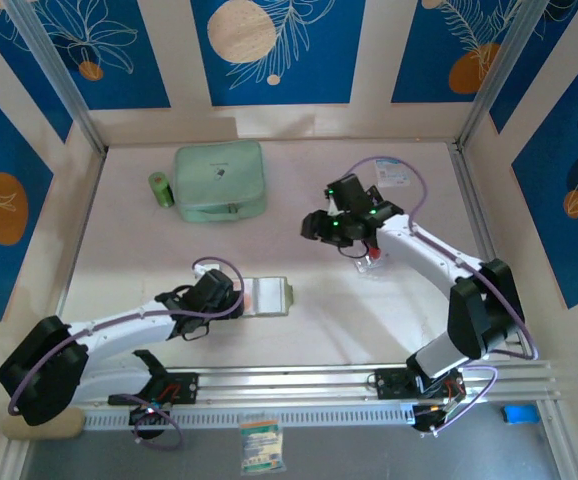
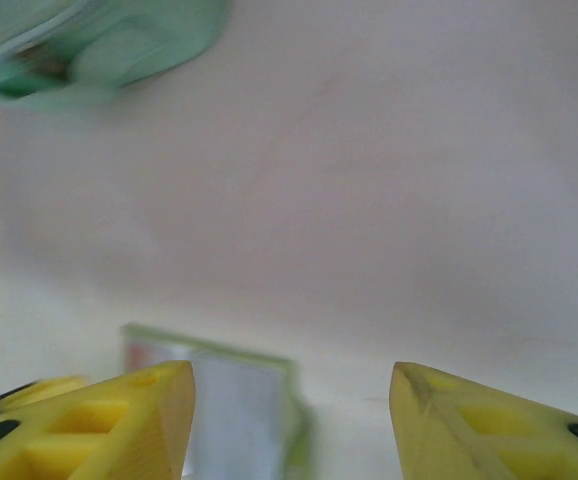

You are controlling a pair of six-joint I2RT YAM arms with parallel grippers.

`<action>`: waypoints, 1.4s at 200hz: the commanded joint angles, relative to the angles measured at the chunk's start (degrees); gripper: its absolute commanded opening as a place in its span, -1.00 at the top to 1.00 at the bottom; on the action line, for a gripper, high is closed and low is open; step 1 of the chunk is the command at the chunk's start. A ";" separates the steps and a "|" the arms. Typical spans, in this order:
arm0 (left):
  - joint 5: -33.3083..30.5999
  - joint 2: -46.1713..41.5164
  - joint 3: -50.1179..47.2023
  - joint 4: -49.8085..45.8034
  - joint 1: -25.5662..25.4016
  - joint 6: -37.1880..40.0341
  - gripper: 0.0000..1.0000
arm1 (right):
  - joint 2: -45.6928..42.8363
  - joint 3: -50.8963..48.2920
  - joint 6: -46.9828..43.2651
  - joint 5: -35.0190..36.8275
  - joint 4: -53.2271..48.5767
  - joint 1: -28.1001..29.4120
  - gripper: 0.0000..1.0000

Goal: Put the credit cards into the card holder
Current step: Flip over the card slot on the card holder, then pick up the credit card from the storage box.

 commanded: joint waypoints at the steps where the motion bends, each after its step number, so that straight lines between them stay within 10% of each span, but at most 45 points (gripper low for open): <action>1: -0.58 -0.71 -0.99 -0.66 0.44 -1.23 -0.86 | -2.06 1.06 -9.18 11.48 -10.89 -3.70 -0.07; 89: -0.46 -0.89 -1.08 -0.58 0.43 -0.88 -0.86 | -1.19 3.45 -16.04 26.19 -17.11 -14.10 0.23; 280: -0.31 -0.98 -1.31 -0.10 0.46 -0.79 -0.86 | 7.58 6.47 -18.78 31.09 -17.10 -11.58 0.54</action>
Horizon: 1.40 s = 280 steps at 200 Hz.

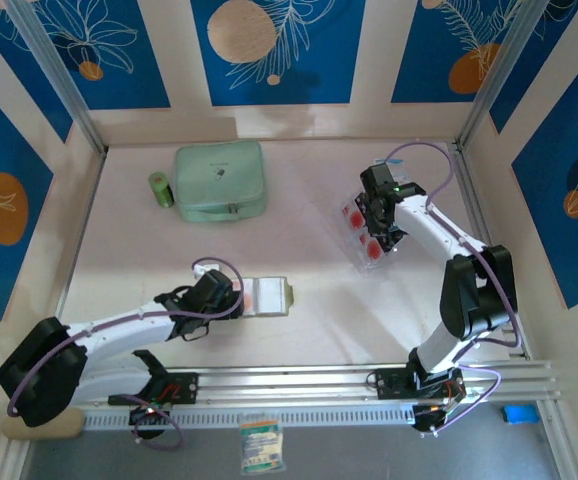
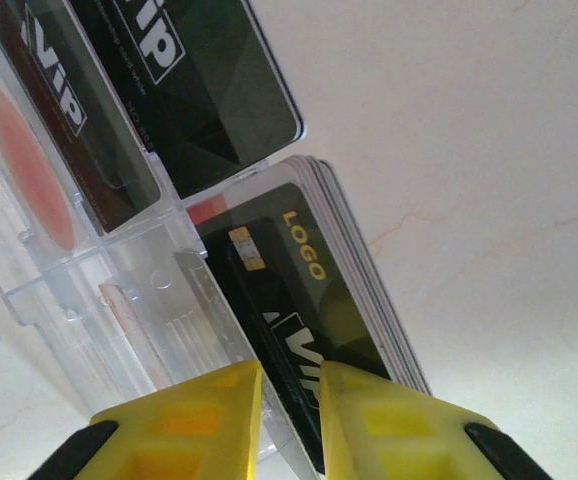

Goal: Put the credit cards into the card holder
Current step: Pick up the credit card from the storage box.

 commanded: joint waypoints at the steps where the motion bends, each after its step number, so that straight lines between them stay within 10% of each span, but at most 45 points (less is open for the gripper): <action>1: -0.34 -0.41 -0.93 -0.37 0.47 -0.81 -0.86 | 1.18 1.21 -0.76 1.28 -0.75 0.92 0.54; 202: -1.16 -1.55 -1.00 -1.42 0.40 -0.99 -0.86 | -8.13 8.02 -5.29 0.50 -4.49 7.77 1.00; 280: -2.47 -1.82 -0.73 -3.56 0.43 -1.86 -0.85 | -20.55 -10.32 17.07 -33.52 22.06 17.04 1.00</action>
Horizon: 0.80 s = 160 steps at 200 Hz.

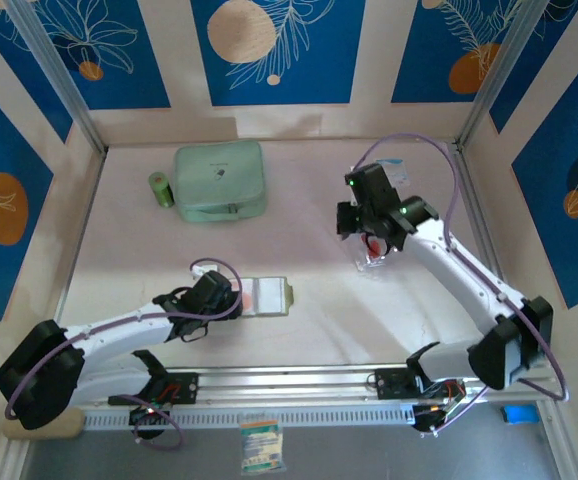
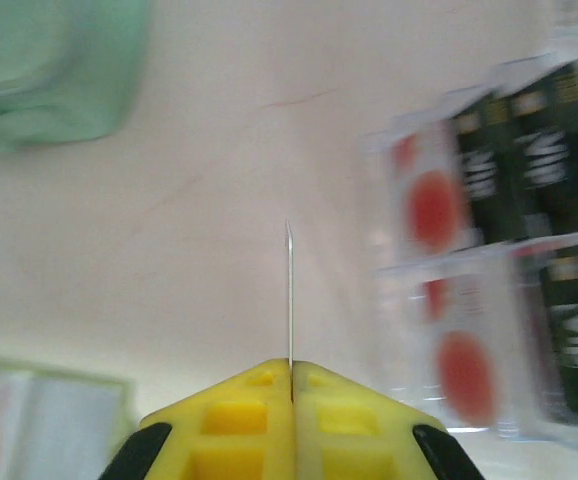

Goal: Put the credit cards into the card holder
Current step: Pick up the credit card from the storage box, then insert the credit card into the card slot.

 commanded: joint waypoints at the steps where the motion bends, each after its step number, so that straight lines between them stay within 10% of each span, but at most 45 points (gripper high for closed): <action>1: -1.67 -0.79 -0.22 -2.98 0.41 -1.32 -0.85 | -2.27 -8.57 11.63 -16.58 15.15 2.99 1.00; 70: -2.54 -0.61 0.74 -5.54 0.40 -1.85 -0.79 | 5.12 -28.82 28.79 -15.32 53.80 17.27 1.00; 160: -2.77 -1.15 0.66 -6.13 0.46 -1.80 -0.78 | 15.53 -35.17 35.74 -2.96 69.96 25.62 1.00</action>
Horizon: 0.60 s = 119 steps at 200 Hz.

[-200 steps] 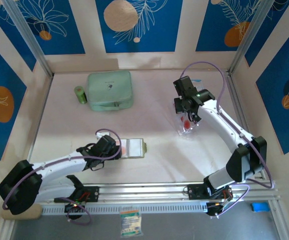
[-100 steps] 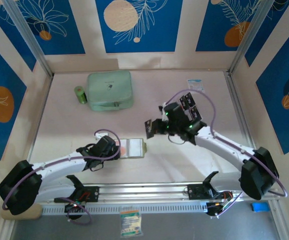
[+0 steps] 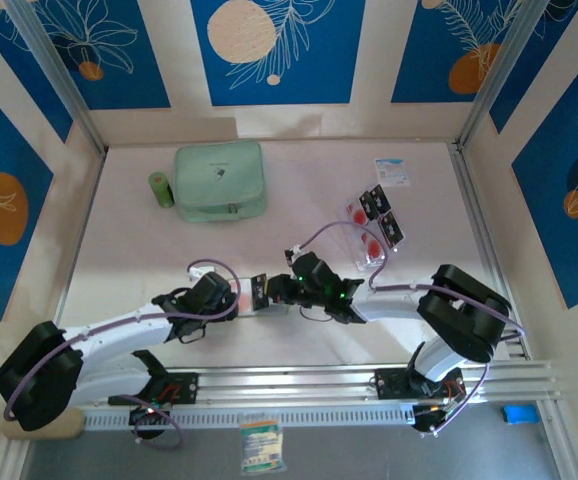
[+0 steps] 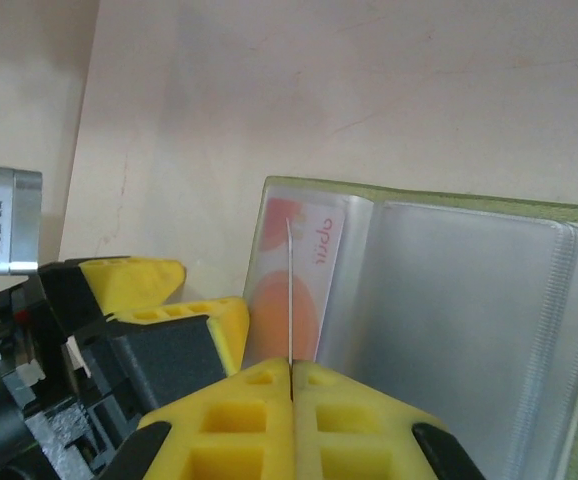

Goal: Put the credit cards into the card holder
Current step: Insert the credit card into the card slot.

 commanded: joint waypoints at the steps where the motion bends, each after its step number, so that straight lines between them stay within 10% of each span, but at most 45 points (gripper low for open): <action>1: -1.24 -0.60 0.63 -3.11 0.47 -0.84 -0.78 | 1.28 -1.29 2.82 5.72 6.24 1.36 1.00; 119: -1.04 -1.04 0.18 -2.90 0.43 -0.76 -0.77 | 5.43 -3.04 7.00 9.21 10.85 2.16 1.00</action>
